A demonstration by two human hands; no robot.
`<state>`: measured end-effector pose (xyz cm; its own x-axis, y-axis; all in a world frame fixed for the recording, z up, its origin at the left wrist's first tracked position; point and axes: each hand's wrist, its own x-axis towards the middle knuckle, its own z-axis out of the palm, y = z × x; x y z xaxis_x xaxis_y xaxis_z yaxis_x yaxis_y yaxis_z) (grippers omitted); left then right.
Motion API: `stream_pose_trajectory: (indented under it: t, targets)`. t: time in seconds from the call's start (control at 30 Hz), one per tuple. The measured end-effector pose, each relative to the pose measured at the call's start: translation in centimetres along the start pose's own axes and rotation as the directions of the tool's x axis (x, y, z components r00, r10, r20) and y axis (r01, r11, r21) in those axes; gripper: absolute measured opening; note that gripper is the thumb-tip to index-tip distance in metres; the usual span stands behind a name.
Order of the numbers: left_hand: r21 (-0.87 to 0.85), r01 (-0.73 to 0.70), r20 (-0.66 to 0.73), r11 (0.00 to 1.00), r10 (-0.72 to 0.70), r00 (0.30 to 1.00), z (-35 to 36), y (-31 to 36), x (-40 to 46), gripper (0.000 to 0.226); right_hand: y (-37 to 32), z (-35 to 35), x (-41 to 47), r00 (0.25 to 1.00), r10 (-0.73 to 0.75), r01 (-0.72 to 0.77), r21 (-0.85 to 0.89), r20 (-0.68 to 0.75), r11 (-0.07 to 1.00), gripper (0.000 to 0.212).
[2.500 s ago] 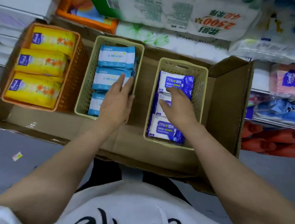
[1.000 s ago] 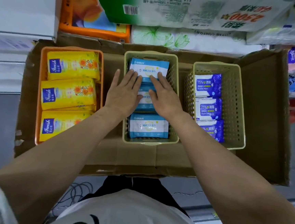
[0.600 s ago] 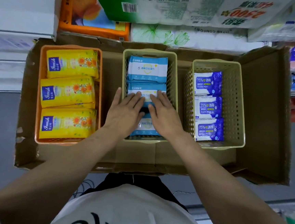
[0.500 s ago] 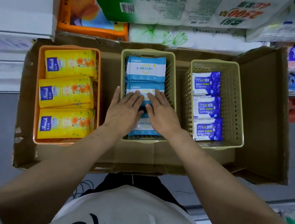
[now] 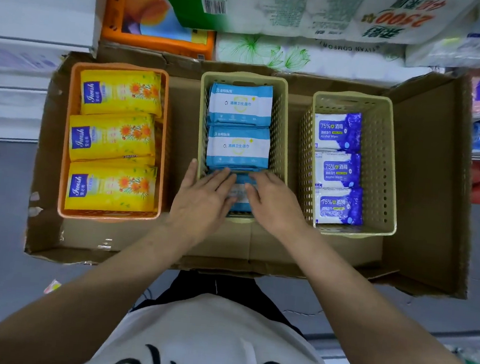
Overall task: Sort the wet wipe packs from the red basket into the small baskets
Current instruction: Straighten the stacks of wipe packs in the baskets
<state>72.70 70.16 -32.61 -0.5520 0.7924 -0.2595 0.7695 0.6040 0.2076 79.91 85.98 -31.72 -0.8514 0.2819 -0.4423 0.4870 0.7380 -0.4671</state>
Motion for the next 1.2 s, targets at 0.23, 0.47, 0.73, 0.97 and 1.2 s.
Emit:
stream_pose_trajectory:
  t: [0.23,0.47,0.73,0.97,1.2]
  targets:
    - [0.011,0.128,0.127,0.992,-0.128,0.984,1.0,1.4,-1.1,0.054,0.0,1.0,-0.4,0.989,-0.052,0.071,-0.132,0.141,0.989,0.046]
    - [-0.007,0.151,0.156,0.989,-0.148,0.977,0.8,2.0,-1.2,0.061,0.1,0.6,-0.7,0.985,-0.069,0.092,-0.148,0.155,0.985,0.045]
    - [0.121,0.195,0.002,0.973,-0.197,0.980,-0.8,0.8,1.2,0.056,0.4,-1.2,2.0,0.993,-0.115,0.113,-0.114,-0.011,0.987,0.053]
    - [0.213,0.163,0.107,0.963,-0.188,0.976,-0.5,0.4,3.6,0.060,-0.6,-0.7,3.2,0.983,-0.015,0.054,-0.210,0.182,0.976,0.064]
    - [0.157,0.202,0.048,0.967,-0.212,0.976,-0.8,0.2,4.8,0.057,-0.6,-1.8,5.3,0.992,-0.042,0.054,-0.107,0.115,0.993,0.063]
